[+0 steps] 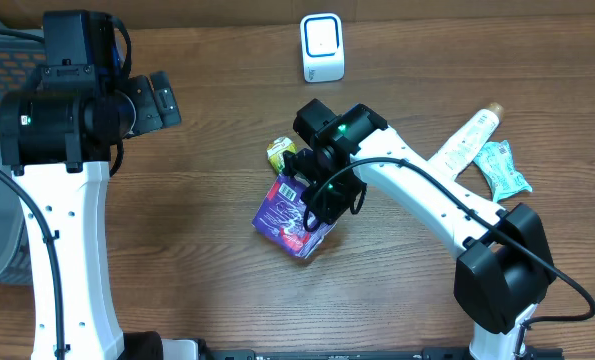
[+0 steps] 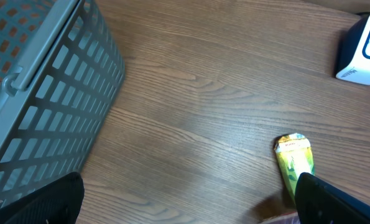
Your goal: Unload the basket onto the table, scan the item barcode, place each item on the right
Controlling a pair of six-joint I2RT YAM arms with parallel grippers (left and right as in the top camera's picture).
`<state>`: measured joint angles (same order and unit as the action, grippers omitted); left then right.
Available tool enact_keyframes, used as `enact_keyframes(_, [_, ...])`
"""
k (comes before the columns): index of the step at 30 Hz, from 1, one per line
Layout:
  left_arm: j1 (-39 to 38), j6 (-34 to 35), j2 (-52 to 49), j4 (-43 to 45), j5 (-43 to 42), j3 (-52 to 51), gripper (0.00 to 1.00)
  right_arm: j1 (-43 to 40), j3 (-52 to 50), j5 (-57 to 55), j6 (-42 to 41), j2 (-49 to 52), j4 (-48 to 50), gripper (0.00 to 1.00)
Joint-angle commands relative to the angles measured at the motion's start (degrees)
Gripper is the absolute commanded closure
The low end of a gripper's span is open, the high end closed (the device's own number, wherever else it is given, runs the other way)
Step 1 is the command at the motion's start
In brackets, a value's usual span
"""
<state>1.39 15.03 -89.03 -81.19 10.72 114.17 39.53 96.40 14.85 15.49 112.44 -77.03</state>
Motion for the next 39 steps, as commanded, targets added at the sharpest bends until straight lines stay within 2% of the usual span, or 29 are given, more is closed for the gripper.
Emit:
enact_keyframes(1, [0.1,0.9,1.0,0.2,-0.2,1.2,0.00,-0.1,-0.9,-10.4,9.0,-0.9,3.2,0.94])
enact_keyframes(4, [0.1,0.9,1.0,0.2,-0.2,1.2,0.00,-1.0,-2.6,-15.8,12.2,-0.9,8.9,0.96])
enact_keyframes(7, [0.1,0.9,1.0,0.2,-0.2,1.2,0.01,-3.0,-4.3,-14.2,21.6,-0.9,13.7,0.96])
enact_keyframes(10, [0.1,0.9,1.0,0.2,-0.2,1.2,0.00,-5.6,-5.4,-13.7,23.6,-0.9,17.7,0.96])
enact_keyframes(13, [0.1,0.9,1.0,0.2,-0.2,1.2,0.01,-8.0,-5.4,-13.2,23.5,-0.9,18.9,0.81])
enact_keyframes(14, [0.1,0.9,1.0,0.2,-0.2,1.2,0.00,-8.7,-5.3,-12.8,22.6,-0.9,19.0,0.61])
enact_keyframes(15, [0.1,0.9,1.0,0.2,-0.2,1.2,0.01,-9.3,-5.0,-12.8,19.7,-0.9,19.6,0.00])
enact_keyframes(18, [0.1,0.8,1.0,0.2,-0.2,1.2,0.00,-11.2,-3.2,-9.2,9.0,-0.9,21.6,0.00])
enact_keyframes(21, [0.1,0.9,1.0,0.2,-0.2,1.2,0.00,-13.5,-0.9,0.0,2.9,-0.9,21.6,0.00])
enact_keyframes(24, [0.1,0.9,1.0,0.2,-0.2,1.2,0.00,-16.0,0.1,4.3,-4.7,-0.9,21.6,0.00])
enact_keyframes(30, [0.1,0.9,1.0,0.2,-0.2,1.2,0.00,-23.0,-1.0,15.4,-21.6,-0.9,16.7,0.00])
enact_keyframes(35, [0.1,0.9,1.0,0.2,-0.2,1.2,0.01,-27.5,-8.6,18.5,-31.8,-0.9,19.5,0.03])
enact_keyframes(39, [0.1,0.9,1.0,0.2,-0.2,1.2,0.00,-29.0,-19.9,29.9,-33.3,-0.9,31.1,0.10])
